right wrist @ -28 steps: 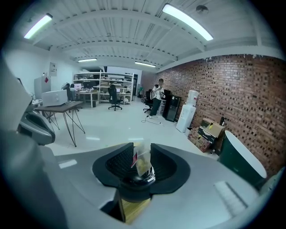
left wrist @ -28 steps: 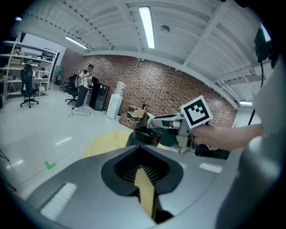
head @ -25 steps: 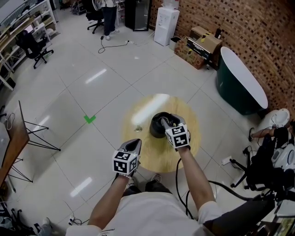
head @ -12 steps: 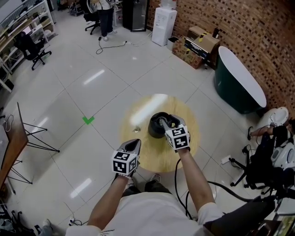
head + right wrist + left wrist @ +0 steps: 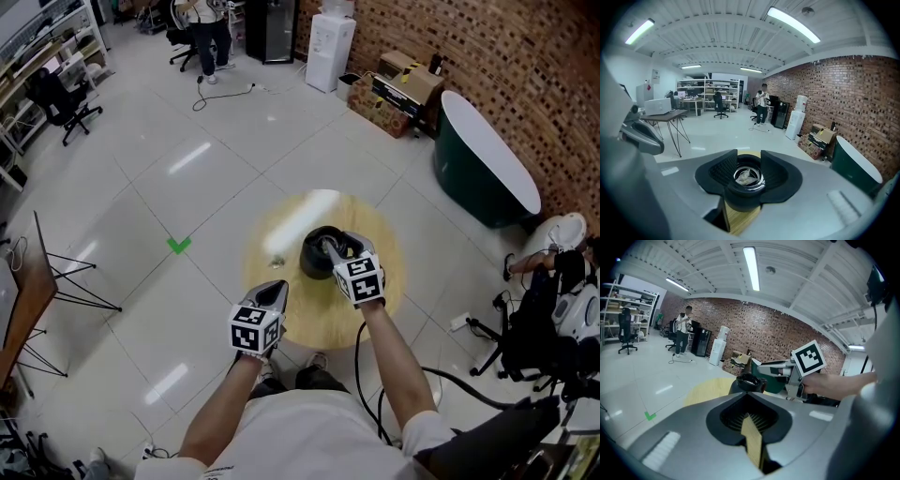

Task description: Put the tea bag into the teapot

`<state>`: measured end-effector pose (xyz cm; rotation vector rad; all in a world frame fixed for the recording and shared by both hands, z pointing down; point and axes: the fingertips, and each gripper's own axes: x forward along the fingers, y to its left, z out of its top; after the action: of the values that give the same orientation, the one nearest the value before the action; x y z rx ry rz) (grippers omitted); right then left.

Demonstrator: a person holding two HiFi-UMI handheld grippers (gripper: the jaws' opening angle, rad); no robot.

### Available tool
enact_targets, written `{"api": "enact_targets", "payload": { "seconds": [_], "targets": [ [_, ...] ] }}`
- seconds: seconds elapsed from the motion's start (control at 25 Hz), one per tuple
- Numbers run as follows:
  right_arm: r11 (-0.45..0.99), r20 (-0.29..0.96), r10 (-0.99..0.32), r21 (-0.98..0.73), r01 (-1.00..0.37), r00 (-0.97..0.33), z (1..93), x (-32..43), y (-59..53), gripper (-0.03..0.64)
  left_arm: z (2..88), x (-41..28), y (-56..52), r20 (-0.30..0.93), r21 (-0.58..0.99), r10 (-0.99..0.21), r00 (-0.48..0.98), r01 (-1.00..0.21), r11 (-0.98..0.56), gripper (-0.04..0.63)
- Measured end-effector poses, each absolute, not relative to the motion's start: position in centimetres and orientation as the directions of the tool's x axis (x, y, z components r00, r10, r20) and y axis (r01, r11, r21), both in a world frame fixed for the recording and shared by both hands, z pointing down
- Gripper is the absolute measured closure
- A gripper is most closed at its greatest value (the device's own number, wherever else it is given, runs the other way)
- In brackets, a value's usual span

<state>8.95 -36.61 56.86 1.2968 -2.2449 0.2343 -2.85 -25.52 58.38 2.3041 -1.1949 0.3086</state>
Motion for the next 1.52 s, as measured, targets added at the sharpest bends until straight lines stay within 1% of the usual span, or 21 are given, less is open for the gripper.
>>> {"api": "enact_targets", "payload": {
  "seconds": [0.2,0.28,0.36,0.44,0.52,0.72,0.88,1.08,1.36,1.52],
  "targets": [
    [0.523,0.525,-0.751,0.105,-0.846,-0.400,56.8,8.7,-36.7,0.470,57.9,-2.6,-26.2,0.419,0.337,-0.696,0.584,-0.811,-0.477,0.583],
    [0.516,0.523,-0.754,0.097,-0.851,-0.397,56.7,8.6,-36.5,0.490,57.6,-2.5,-26.5,0.414,0.333,-0.698,0.584,-0.811,-0.481,0.583],
    [0.499,0.516,-0.764,0.090,-0.862,-0.388,56.7,8.6,-36.1,0.525,57.3,-2.5,-26.8,0.409,0.329,-0.699,0.586,-0.810,-0.486,0.584],
    [0.479,0.507,-0.776,0.088,-0.873,-0.375,56.5,8.7,-35.6,0.591,57.1,-2.4,-27.0,0.406,0.326,-0.697,0.591,-0.806,-0.494,0.584],
    [0.468,0.506,-0.781,0.089,-0.879,-0.365,56.5,8.9,-35.1,0.615,56.9,-2.4,-27.1,0.405,0.323,-0.692,0.597,-0.802,-0.503,0.584],
    [0.437,0.511,-0.786,0.062,-0.897,-0.348,56.3,10.1,-33.6,0.615,56.2,-1.4,-27.2,0.401,0.309,-0.682,0.611,-0.792,-0.527,0.584],
    [0.394,0.508,-0.793,0.006,-0.919,-0.337,56.2,10.8,-31.8,0.615,55.5,-1.1,-27.3,0.392,0.294,-0.676,0.625,-0.781,-0.552,0.584],
    [0.333,0.505,-0.810,-0.024,-0.943,-0.299,56.0,11.6,-29.4,0.615,54.6,-1.4,-26.5,0.377,0.276,-0.667,0.643,-0.765,-0.581,0.584],
    [0.284,0.507,-0.825,-0.013,-0.959,-0.251,56.2,11.3,-25.4,0.615,54.8,-3.1,-23.9,0.381,0.264,-0.653,0.655,-0.753,-0.603,0.584],
    [0.278,0.504,-0.828,-0.015,-0.960,-0.248,56.0,11.2,-23.4,0.615,55.4,-3.4,-22.7,0.388,0.267,-0.654,0.650,-0.758,-0.595,0.583]
  ]
}}
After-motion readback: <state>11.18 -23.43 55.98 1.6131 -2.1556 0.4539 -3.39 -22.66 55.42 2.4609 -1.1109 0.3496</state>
